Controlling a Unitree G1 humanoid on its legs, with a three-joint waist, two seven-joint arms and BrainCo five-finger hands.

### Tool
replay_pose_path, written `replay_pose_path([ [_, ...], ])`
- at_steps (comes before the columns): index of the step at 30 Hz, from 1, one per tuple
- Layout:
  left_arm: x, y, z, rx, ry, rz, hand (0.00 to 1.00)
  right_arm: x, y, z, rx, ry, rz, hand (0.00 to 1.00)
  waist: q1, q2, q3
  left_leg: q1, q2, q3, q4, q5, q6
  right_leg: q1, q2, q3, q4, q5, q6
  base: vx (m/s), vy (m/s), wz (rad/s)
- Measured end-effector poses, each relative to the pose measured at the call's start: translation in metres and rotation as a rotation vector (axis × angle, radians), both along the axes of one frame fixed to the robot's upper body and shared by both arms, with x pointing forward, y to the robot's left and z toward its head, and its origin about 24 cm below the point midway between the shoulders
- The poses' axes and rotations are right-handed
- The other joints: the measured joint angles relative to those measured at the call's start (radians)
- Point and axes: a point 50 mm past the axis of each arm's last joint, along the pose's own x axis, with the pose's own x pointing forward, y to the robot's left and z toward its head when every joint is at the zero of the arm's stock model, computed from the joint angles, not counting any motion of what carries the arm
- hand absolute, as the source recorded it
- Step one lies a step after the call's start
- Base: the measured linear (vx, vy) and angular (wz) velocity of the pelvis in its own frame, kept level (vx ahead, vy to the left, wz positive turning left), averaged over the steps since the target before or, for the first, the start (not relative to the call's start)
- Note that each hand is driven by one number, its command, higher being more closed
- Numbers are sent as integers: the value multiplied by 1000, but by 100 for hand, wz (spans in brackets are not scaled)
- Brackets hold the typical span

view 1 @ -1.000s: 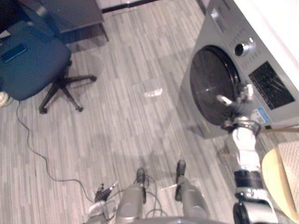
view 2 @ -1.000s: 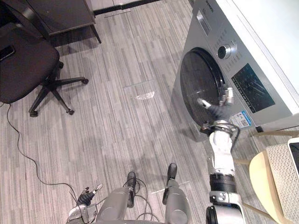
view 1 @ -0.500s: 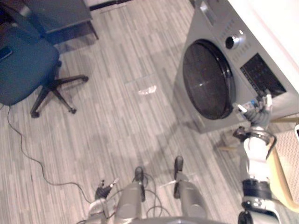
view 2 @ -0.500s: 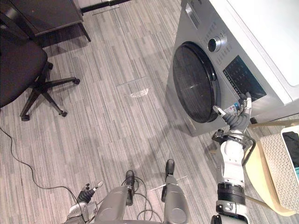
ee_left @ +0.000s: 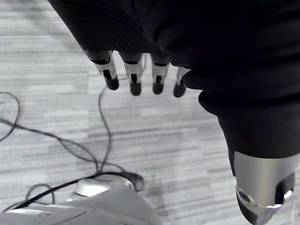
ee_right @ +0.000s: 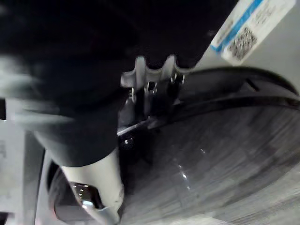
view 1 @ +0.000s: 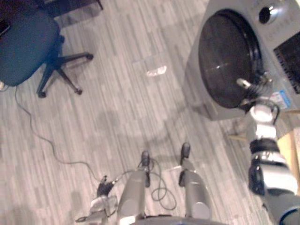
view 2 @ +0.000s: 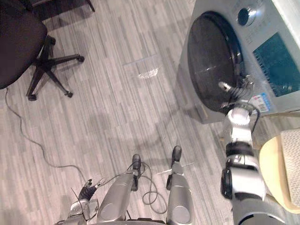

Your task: Pick up the laundry basket with both hands and put the clothes into the washing machine.

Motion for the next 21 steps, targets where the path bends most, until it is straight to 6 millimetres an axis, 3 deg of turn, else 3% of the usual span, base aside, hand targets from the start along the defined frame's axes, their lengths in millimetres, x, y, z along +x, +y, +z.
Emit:
replay_pose_path([
  [2,13,-9,8,-14,-64,-28,0,6,-16,11,23,56,-14,0,2,17,10,-22,-13,-10,-16,18,2,-17,-12,-8,-6,8,1,-29,15,22],
  [3,27,-24,16,-41,-127,-69,0,12,-19,23,58,51,-21,0,9,43,26,-36,-22,-25,-26,33,7,-25,-19,-19,-15,19,3,-40,16,28],
  [9,41,-42,24,-76,-183,-119,0,15,-17,31,79,20,-39,0,14,52,40,-53,-28,-51,-49,56,0,-39,-24,-41,-19,27,2,-52,-15,15],
  [12,43,-45,23,-82,-177,-118,0,17,3,26,-6,13,32,0,16,53,42,-52,-19,-52,-55,65,-8,-40,-15,-41,-20,29,1,-29,-42,-1],
  [15,42,-45,22,-75,-169,-114,0,15,55,6,-96,4,209,0,24,52,42,-37,0,-53,-60,69,-15,-22,6,-43,-35,32,-6,11,-59,-7],
  [17,38,-41,18,-66,-134,-92,0,2,121,-37,-130,77,457,0,27,49,41,3,21,-53,-90,75,-26,17,21,-52,-58,30,-17,57,-83,2],
  [18,37,-41,17,-65,-128,-89,0,-3,138,-47,-139,98,527,0,27,48,41,10,24,-54,-94,77,-29,22,23,-55,-58,27,-21,61,-52,6],
  [20,36,-38,16,-52,-117,-82,0,-31,198,-89,-89,183,759,0,31,41,37,28,33,-53,-116,83,-37,31,37,-64,-59,20,-30,54,-30,5],
  [21,36,-37,16,-48,-114,-84,0,-37,206,-96,-64,199,789,0,35,37,35,28,38,-53,-117,84,-38,31,39,-65,-59,20,-31,53,-37,6],
])
